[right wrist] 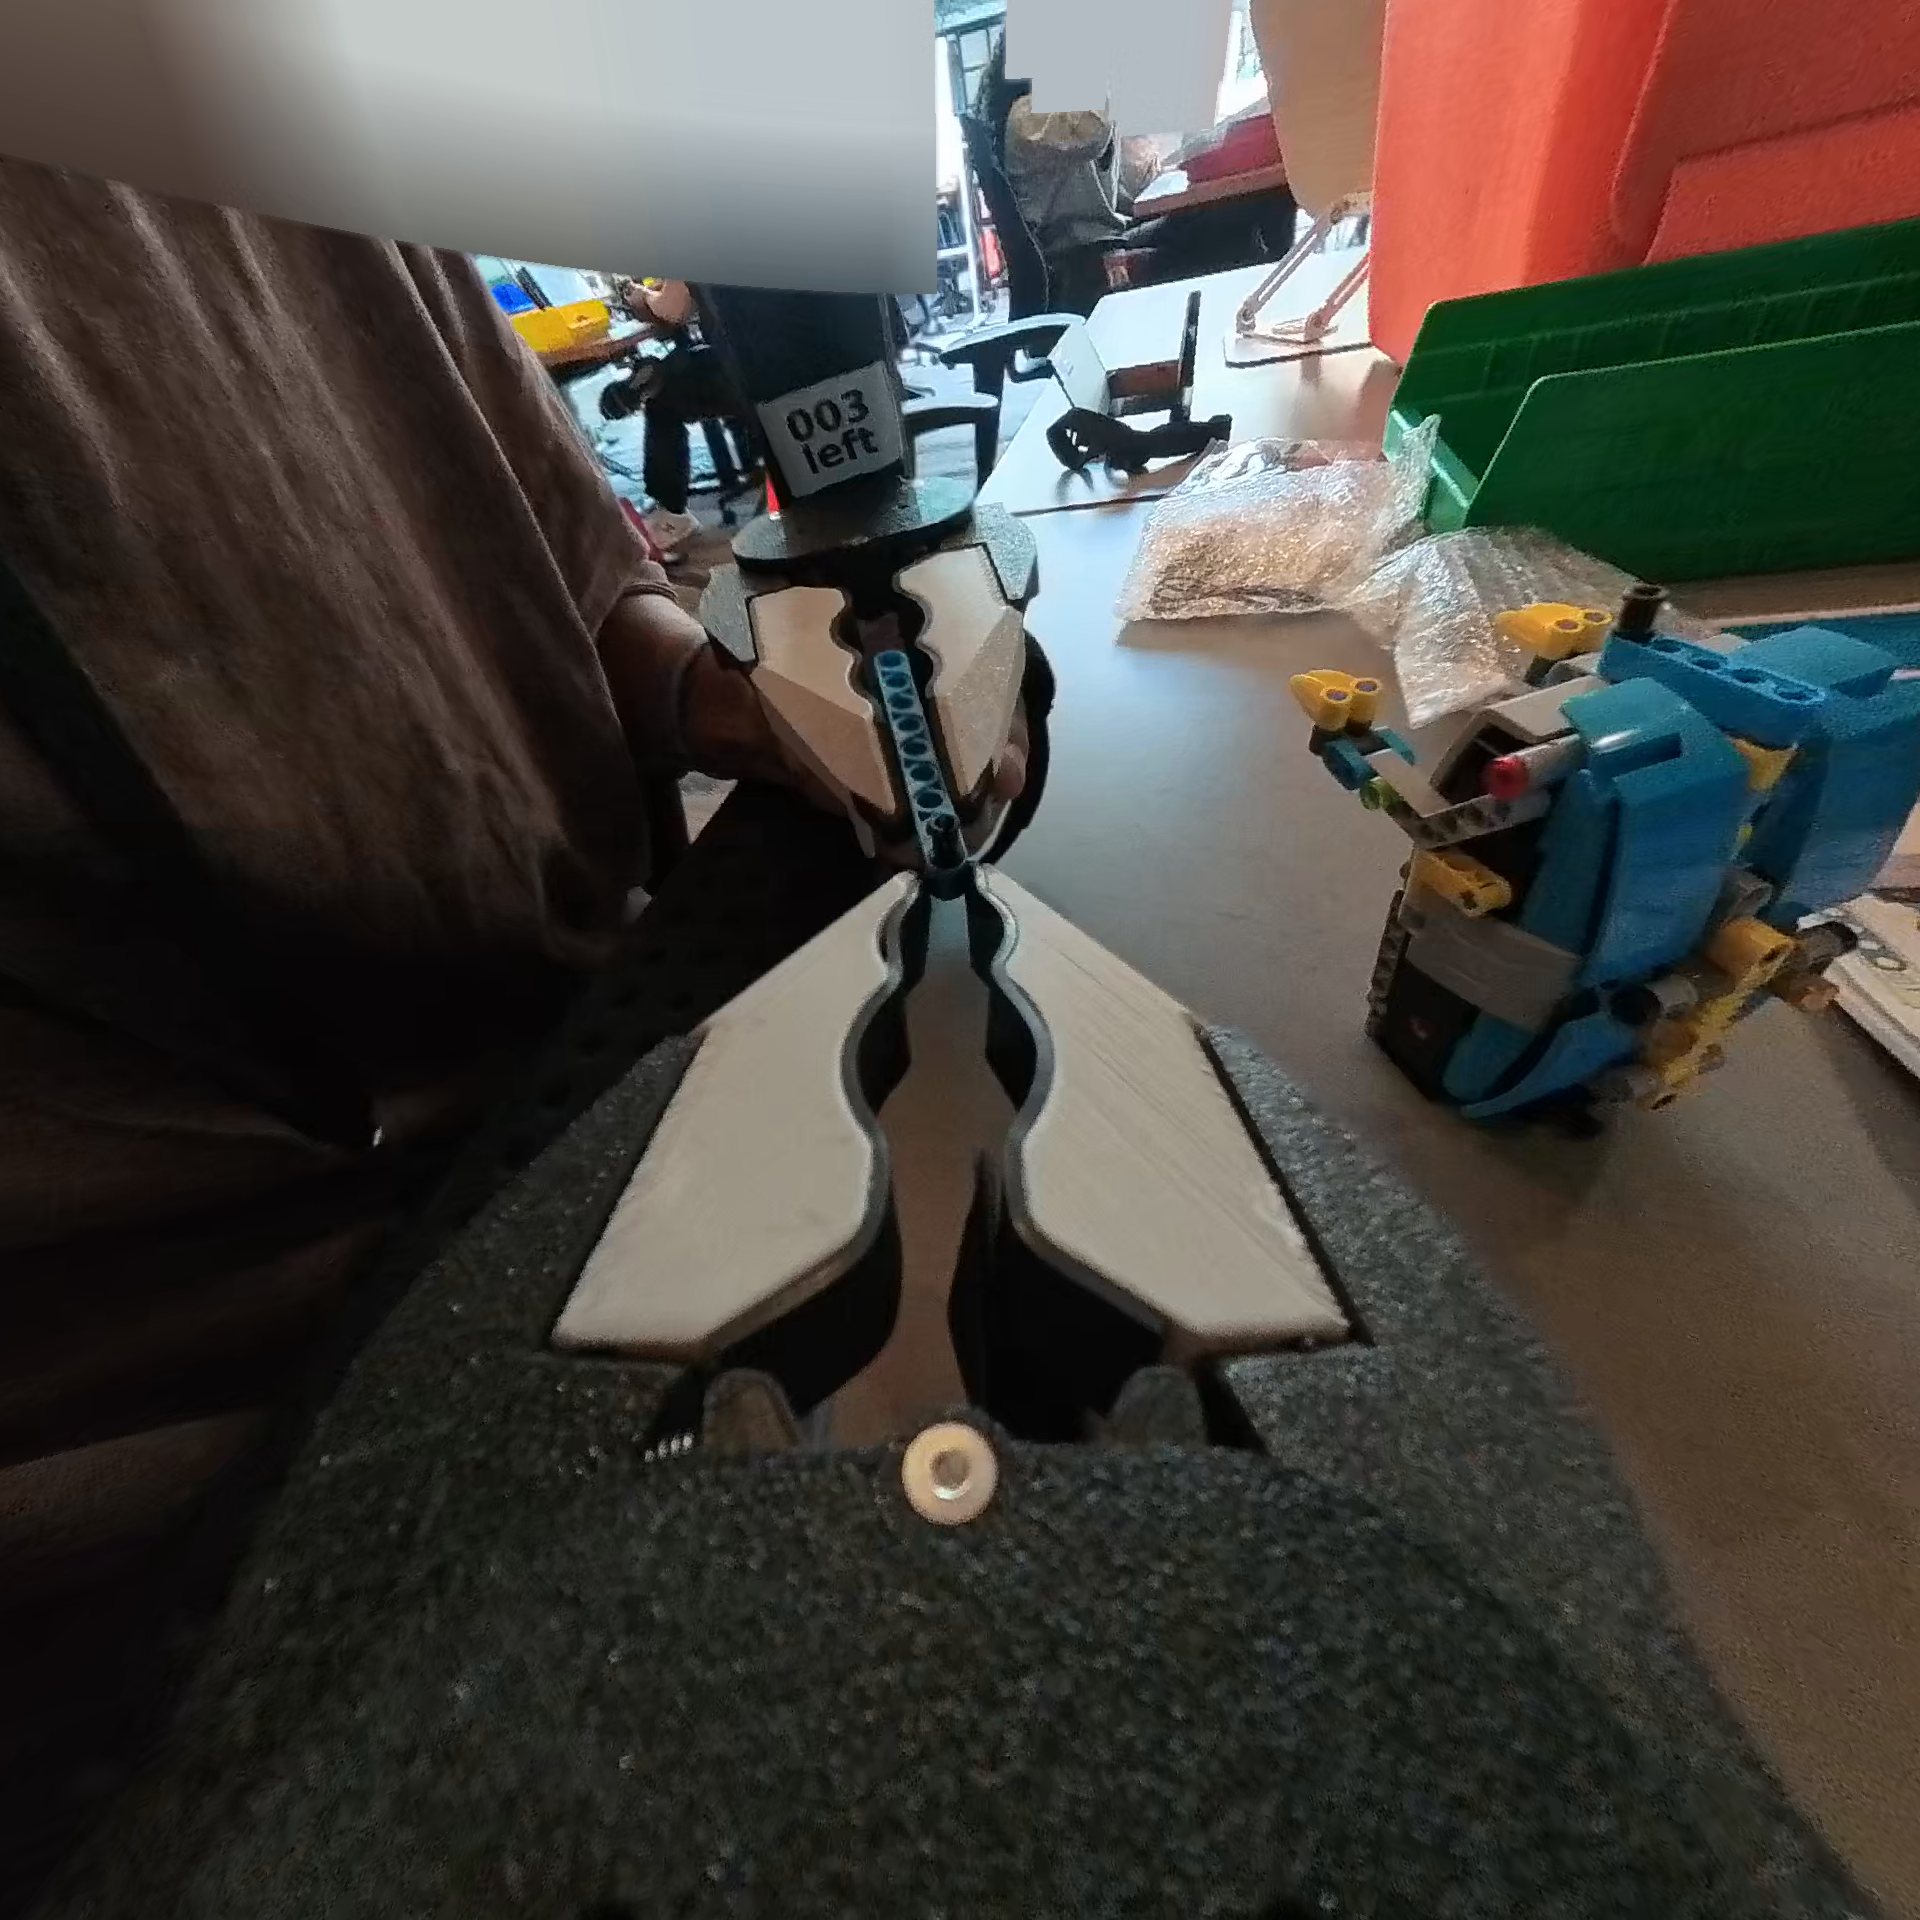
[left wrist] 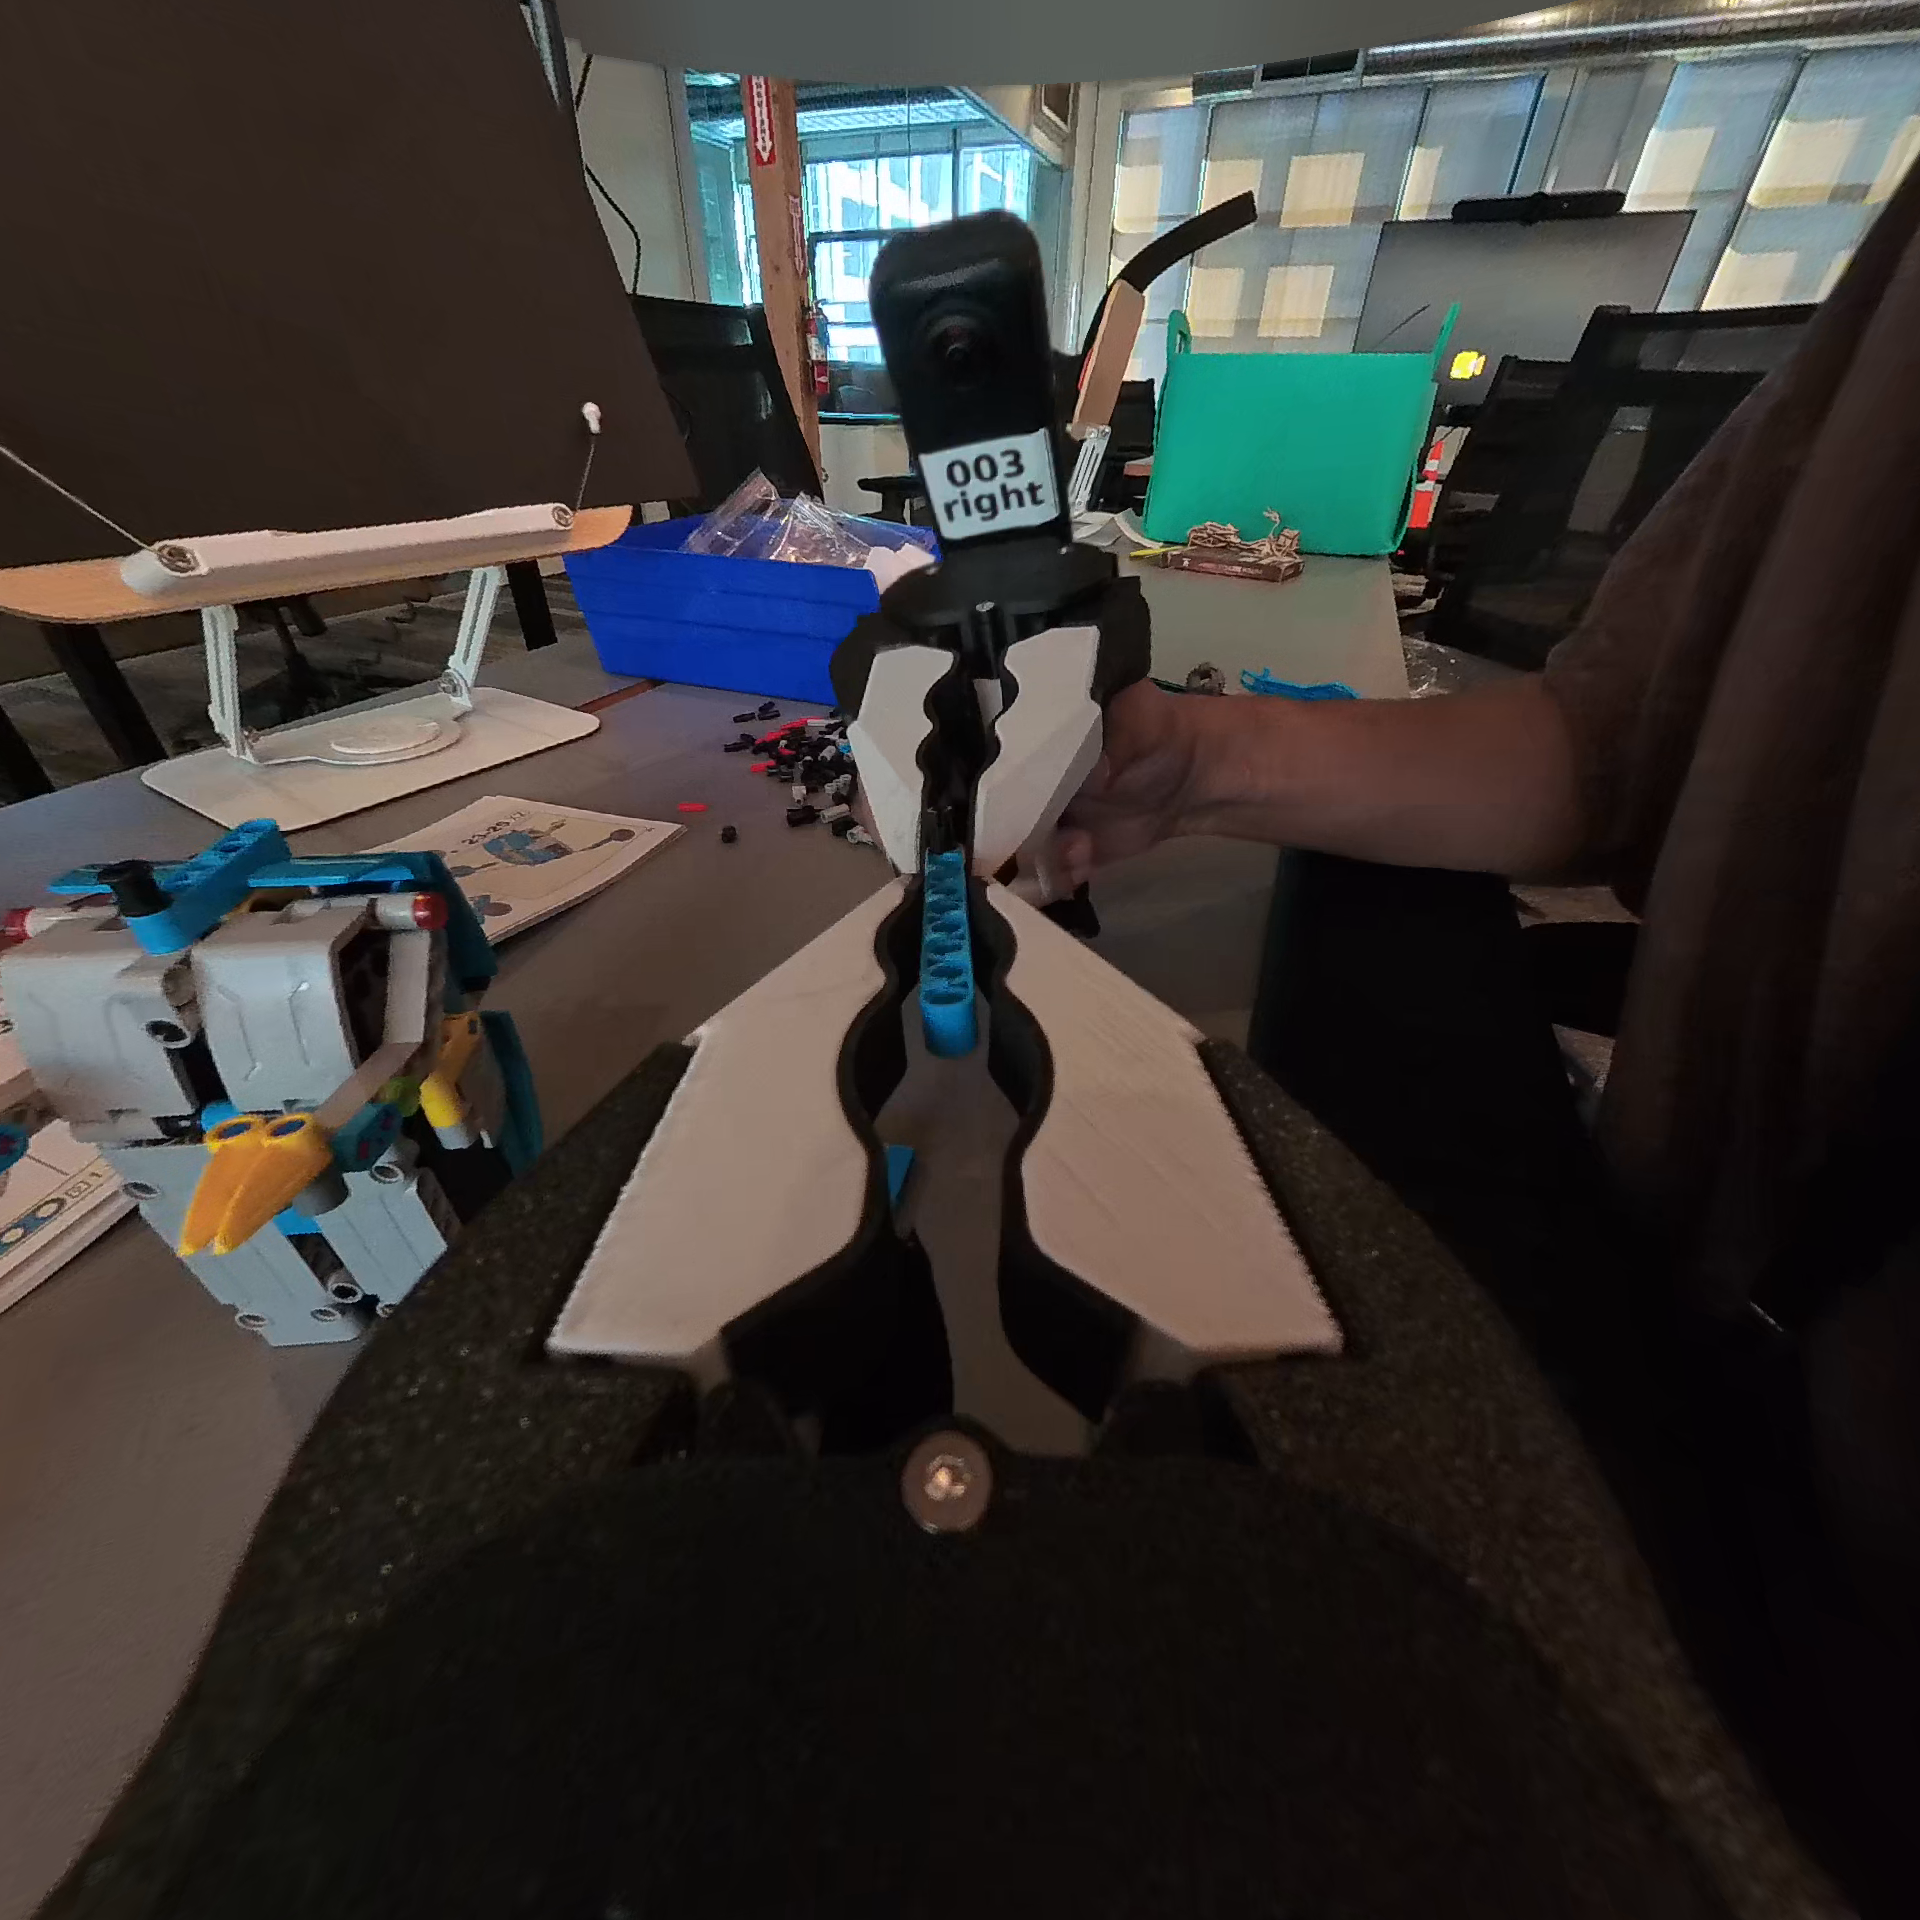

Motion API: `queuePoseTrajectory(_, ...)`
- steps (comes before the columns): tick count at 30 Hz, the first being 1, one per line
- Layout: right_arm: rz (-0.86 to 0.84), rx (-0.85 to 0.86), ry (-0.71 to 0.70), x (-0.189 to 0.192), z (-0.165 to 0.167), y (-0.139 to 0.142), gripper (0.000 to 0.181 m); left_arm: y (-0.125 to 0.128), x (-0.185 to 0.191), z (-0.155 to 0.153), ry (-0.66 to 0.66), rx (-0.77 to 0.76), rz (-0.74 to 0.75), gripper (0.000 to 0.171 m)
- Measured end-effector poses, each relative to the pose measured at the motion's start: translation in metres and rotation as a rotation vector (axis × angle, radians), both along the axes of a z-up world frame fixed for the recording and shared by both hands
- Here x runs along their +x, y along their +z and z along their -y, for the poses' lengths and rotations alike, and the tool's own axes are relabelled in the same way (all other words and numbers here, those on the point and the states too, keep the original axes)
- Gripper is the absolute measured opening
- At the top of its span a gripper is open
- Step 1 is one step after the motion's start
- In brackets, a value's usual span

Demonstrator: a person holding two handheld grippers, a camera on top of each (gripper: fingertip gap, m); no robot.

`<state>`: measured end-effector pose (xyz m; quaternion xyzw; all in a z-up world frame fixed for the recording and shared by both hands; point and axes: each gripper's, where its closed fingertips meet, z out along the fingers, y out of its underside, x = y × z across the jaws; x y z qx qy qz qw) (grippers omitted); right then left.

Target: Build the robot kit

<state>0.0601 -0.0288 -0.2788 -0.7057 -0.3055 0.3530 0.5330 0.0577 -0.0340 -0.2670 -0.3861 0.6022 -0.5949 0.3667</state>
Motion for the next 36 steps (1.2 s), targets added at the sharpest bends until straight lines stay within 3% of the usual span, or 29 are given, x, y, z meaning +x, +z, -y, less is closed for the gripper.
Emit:
queuePoseTrajectory(6, -0.047, -0.018, 0.003, 0.004, 0.000, 0.003, 0.007, -0.005, 0.002, -0.002, -0.006, -0.039, -0.037, 0.010)
queuePoseTrajectory(17, -0.072, -0.018, 0.017, -0.004, -0.001, 0.003, 0.007, 0.008, -0.002, -0.002, -0.032, -0.102, 0.015, 0.007)
queuePoseTrajectory(36, 0.033, -0.027, 0.035, -0.006, 0.006, -0.004, 0.007, 0.002, -0.003, 0.007, -0.031, 0.001, 0.017, 0.007)
